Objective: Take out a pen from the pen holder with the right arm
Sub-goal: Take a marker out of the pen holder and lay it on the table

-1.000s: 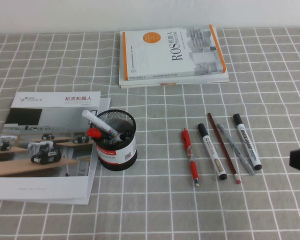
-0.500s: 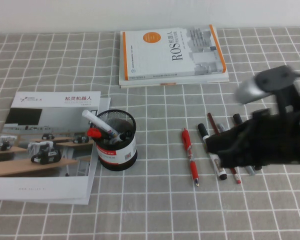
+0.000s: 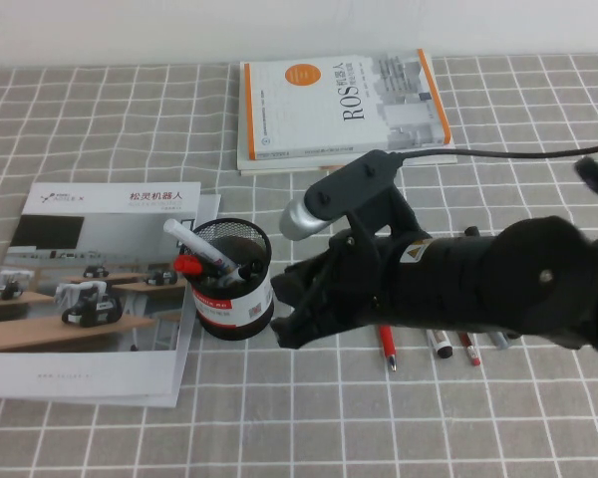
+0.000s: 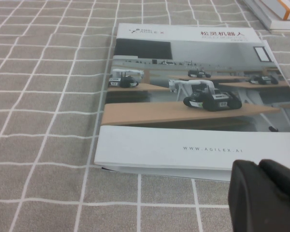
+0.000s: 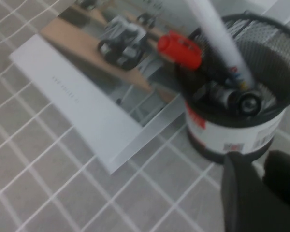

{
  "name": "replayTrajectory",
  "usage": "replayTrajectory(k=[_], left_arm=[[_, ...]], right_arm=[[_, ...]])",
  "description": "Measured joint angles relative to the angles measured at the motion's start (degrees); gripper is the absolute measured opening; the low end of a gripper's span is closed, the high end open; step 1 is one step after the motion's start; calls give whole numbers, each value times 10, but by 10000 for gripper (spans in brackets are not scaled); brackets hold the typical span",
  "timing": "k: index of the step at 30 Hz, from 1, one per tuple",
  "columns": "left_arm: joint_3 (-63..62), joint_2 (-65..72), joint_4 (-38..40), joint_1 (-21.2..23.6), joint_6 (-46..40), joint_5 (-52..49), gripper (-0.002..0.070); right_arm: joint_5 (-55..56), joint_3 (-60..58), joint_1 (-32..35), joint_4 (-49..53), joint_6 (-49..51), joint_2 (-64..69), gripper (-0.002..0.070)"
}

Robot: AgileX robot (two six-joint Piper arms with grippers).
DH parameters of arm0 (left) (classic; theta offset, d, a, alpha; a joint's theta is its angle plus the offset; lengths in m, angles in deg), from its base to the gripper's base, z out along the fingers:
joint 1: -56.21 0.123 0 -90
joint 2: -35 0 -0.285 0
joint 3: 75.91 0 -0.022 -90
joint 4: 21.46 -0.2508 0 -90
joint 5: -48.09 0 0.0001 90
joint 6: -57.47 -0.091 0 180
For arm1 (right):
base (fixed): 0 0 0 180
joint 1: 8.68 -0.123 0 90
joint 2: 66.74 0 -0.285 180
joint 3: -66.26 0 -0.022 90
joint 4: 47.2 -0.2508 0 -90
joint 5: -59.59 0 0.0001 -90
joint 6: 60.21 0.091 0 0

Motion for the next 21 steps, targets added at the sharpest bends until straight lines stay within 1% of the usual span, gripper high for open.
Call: replayTrajectory(k=[1, 6, 8, 12, 18, 21], left_arm=[[0, 0, 0, 0, 0, 0, -3], [0, 0, 0, 0, 0, 0, -3], [0, 0, 0, 0, 0, 0, -3], [0, 0, 0, 0, 0, 0, -3], [0, 0, 0, 0, 0, 0, -3], [0, 0, 0, 0, 0, 0, -3]], right_arm=[[13, 0, -5, 1, 0, 4, 85], [69, 0, -15, 22, 0, 16, 300], [89, 0, -16, 25, 0, 21, 350], [118, 0, -16, 26, 0, 38, 377], [145, 0, -19, 28, 0, 62, 381], [161, 0, -25, 68, 33, 65, 381]])
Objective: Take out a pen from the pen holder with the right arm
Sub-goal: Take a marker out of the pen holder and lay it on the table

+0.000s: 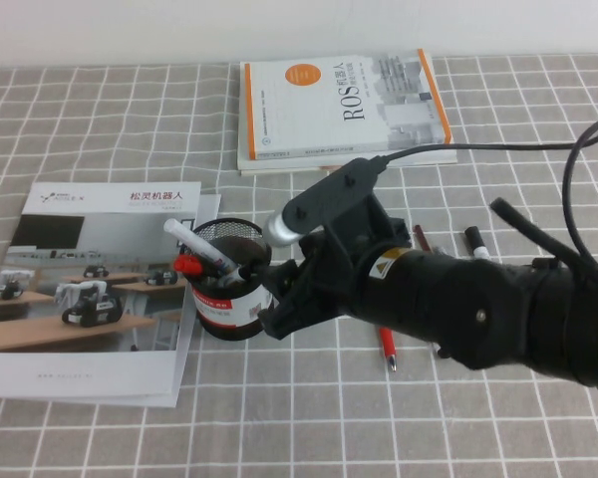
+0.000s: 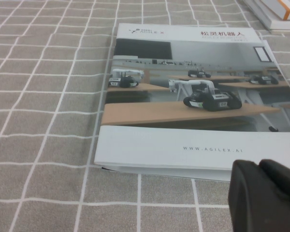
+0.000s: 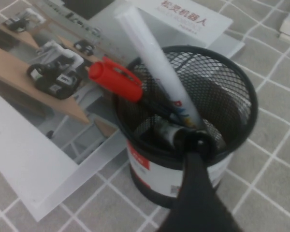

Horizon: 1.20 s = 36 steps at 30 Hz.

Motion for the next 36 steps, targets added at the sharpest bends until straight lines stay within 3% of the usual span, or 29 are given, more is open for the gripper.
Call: replayTrajectory(k=[5, 12, 18, 25, 36], left_arm=[[0, 0, 0, 0, 0, 0, -3], [0, 0, 0, 0, 0, 0, -3], [0, 0, 0, 0, 0, 0, -3], [0, 0, 0, 0, 0, 0, -3], [0, 0, 0, 0, 0, 0, -3]], right_arm=[[23, 0, -9, 128, 110, 2, 381], [122, -36, -9, 202, 189, 13, 381], [334, -130, -9, 343, 307, 13, 381], [517, -209, -9, 406, 325, 27, 381], [596, -207, -9, 452, 338, 106, 382]])
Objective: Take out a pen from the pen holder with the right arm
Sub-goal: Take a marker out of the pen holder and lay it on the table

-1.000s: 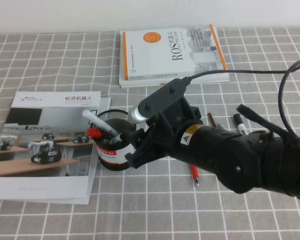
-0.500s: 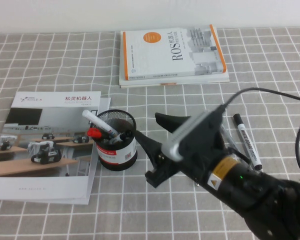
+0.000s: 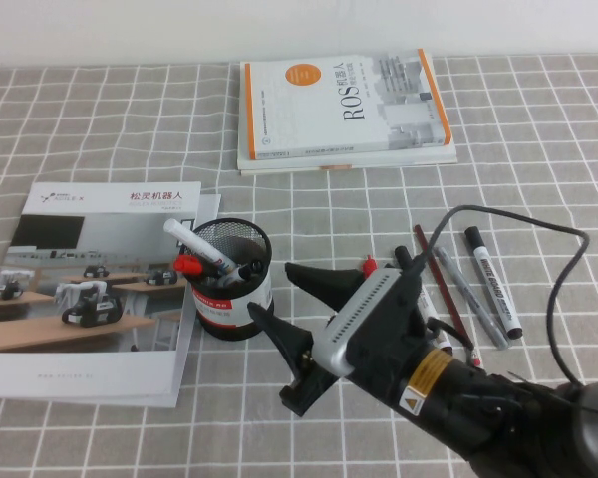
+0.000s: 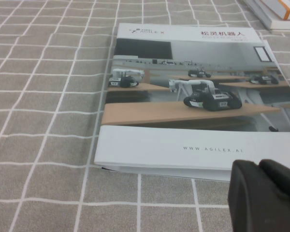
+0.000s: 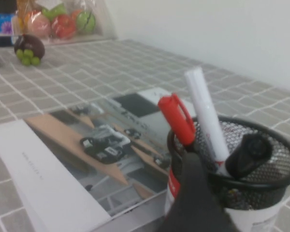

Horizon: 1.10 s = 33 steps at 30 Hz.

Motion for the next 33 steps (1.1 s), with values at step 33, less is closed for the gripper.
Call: replayTrajectory(k=[33], left_arm=[[0, 0, 0, 0, 0, 0, -3]], right_arm=[[-25, 106, 0, -36, 0, 75, 383]])
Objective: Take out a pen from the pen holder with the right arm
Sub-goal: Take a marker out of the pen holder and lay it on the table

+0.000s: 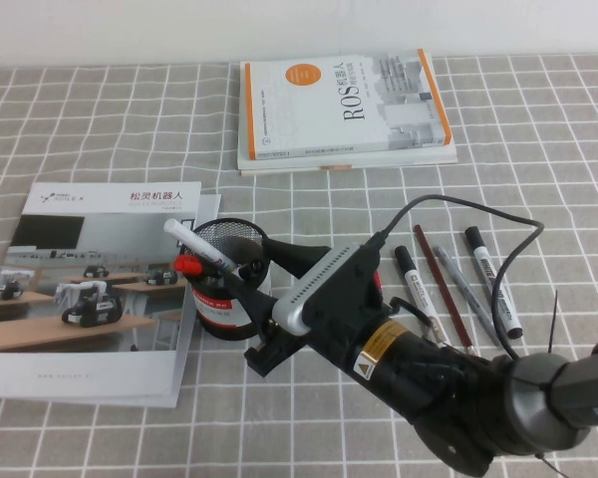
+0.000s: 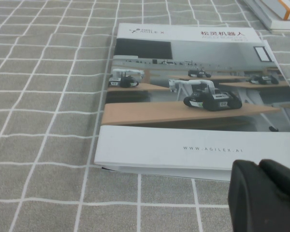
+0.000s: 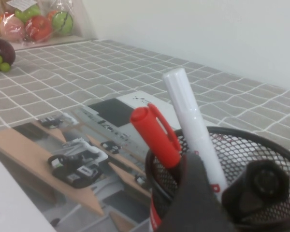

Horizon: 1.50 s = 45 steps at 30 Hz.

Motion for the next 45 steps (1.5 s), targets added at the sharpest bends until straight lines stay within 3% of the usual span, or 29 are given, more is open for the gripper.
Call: replayTrajectory(k=[11, 30, 45], left_arm=[[0, 0, 0, 0, 0, 0, -3], [0, 0, 0, 0, 0, 0, -3], [0, 0, 0, 0, 0, 0, -3]], right_arm=[[-4, 15, 0, 0, 0, 15, 368], [-4, 15, 0, -3, 0, 15, 111], [-1, 15, 0, -3, 0, 9, 102]])
